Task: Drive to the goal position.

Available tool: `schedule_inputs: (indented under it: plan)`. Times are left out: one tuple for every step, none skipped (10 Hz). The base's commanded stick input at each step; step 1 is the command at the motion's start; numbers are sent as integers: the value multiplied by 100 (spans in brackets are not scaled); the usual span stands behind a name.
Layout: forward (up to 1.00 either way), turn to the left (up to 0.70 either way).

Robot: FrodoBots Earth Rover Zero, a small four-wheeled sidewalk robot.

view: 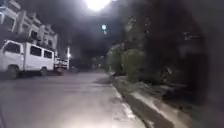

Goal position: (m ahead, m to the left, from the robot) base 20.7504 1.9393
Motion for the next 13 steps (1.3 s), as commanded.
schedule_inputs:
  plan:
    - [50,5]
    - [50,5]
    - [50,5]
    - [50,5]
    - [50,5]
    - [50,5]
    - [50,5]
    - [50,5]
    - [50,5]
    - [50,5]
    - [50,5]
    - [50,5]
    - [50,5]
